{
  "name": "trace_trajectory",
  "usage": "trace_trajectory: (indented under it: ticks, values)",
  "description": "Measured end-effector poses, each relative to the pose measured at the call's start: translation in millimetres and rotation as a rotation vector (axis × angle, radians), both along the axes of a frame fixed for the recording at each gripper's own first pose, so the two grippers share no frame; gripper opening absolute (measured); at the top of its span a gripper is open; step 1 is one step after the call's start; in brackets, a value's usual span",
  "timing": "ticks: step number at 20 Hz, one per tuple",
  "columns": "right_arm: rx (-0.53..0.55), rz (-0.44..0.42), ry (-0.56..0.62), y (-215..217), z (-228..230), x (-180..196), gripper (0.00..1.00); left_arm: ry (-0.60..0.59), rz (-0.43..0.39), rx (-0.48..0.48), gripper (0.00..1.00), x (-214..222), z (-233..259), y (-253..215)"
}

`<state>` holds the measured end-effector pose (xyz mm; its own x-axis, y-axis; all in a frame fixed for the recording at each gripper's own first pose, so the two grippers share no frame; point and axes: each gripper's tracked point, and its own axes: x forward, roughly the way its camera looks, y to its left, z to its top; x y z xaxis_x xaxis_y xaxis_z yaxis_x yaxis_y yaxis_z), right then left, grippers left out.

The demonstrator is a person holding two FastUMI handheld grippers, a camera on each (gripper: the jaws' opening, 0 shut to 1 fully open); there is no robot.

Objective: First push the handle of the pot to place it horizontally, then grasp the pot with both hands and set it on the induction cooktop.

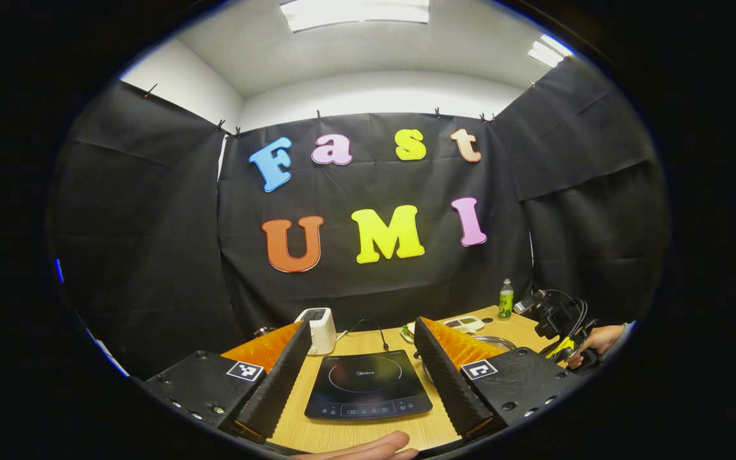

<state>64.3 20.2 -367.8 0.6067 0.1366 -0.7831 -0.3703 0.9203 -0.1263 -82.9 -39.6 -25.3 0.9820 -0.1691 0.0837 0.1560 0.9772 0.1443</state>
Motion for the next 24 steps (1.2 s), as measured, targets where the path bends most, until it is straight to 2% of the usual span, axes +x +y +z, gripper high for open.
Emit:
trace_trajectory:
  ticks: [1,3,7,10,11,15,17,20,24]
  values:
    - [-0.013,-0.003,-0.004,-3.9,0.6,3.0,0.00,-0.002,-0.003,-0.009,0.96,0.7,-0.1,-1.5]
    - [-0.023,-0.007,-0.001,-8.1,0.1,6.7,0.04,0.001,-0.013,-0.020,0.96,0.9,-1.9,-4.8]
    - [-0.004,-0.023,0.018,-16.7,1.5,13.1,0.04,0.013,-0.016,-0.003,0.96,2.9,-7.7,-7.9]
    - [-0.039,-0.025,-0.006,-28.6,3.6,24.7,0.04,0.017,-0.017,-0.006,0.96,4.9,-9.7,-9.5]
    - [-0.045,-0.019,-0.012,-31.1,3.2,28.3,0.00,0.019,-0.021,-0.009,0.96,4.9,-10.6,-11.0]
    - [-0.018,-0.019,-0.013,-38.1,2.8,40.0,0.04,0.032,-0.025,-0.026,0.96,7.1,-16.9,-12.6]
    - [-0.033,-0.012,-0.050,-44.3,5.0,51.9,0.00,0.042,-0.032,-0.042,0.96,10.0,-22.1,-15.9]
    - [-0.026,-0.014,-0.092,-48.6,3.4,65.3,0.04,0.064,-0.043,-0.048,0.96,13.5,-32.1,-21.3]
    - [-0.008,-0.040,-0.145,-53.6,2.2,84.9,0.04,0.083,-0.042,-0.031,0.96,19.7,-40.7,-28.6]
